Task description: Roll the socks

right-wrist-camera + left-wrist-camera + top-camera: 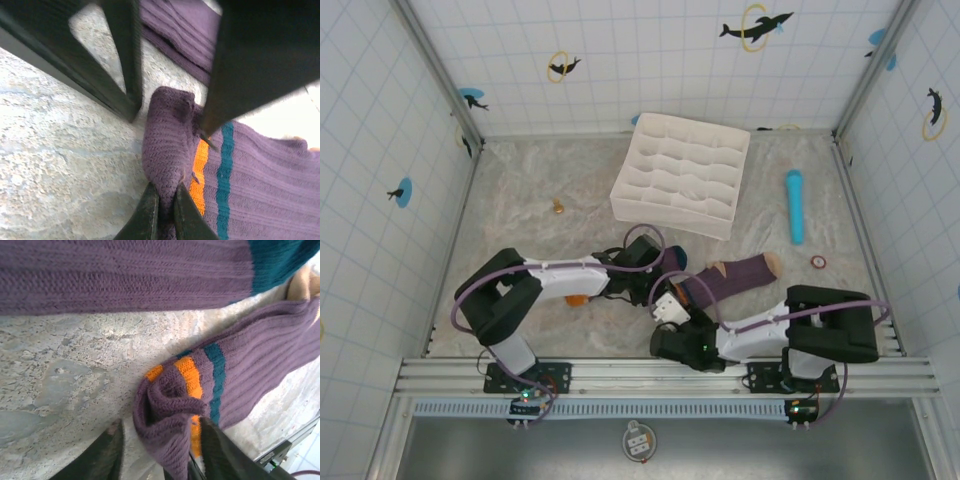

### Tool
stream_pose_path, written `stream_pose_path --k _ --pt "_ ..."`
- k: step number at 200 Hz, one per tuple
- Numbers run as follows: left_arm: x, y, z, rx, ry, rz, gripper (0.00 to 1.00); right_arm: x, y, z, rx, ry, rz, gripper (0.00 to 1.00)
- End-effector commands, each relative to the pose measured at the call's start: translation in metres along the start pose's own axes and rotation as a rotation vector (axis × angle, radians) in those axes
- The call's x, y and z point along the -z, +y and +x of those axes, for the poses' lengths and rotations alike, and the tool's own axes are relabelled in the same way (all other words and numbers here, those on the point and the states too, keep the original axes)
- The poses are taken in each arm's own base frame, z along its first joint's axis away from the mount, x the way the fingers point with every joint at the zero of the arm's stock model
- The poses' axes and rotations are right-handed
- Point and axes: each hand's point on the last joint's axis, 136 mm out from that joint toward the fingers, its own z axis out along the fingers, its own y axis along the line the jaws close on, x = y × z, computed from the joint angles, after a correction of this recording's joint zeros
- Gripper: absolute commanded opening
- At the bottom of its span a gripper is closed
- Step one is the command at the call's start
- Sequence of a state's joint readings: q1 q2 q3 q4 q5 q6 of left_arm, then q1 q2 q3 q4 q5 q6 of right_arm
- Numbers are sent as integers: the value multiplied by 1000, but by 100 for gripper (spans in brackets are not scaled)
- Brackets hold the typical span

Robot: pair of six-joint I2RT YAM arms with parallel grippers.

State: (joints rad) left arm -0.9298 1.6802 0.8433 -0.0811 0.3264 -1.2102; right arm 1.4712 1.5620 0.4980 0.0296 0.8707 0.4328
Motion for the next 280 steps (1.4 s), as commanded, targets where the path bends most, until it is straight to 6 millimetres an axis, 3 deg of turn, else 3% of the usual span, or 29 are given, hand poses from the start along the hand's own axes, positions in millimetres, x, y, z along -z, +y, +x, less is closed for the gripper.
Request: stream_pose_path --k 1,26,57,142,204,280 --pt "12 1 -8 19 -49 16 59 3 4 5 -177 -7 -112 0" --pt "19 -5 -14 5 -87 38 87 4 5 9 -303 5 -217 0" --pt "25 -15 -19 -41 -123 78 95 4 5 16 -484 28 -342 0" --pt "38 -19 -27 -97 -221 149 89 12 -16 37 -1023 73 -576 0" --pt "29 -20 -14 -206 -208 151 81 10 -30 54 -1341 204 -639 0" --pt "4 -18 2 -251 -172 159 70 5 -30 94 -1459 361 -556 0"
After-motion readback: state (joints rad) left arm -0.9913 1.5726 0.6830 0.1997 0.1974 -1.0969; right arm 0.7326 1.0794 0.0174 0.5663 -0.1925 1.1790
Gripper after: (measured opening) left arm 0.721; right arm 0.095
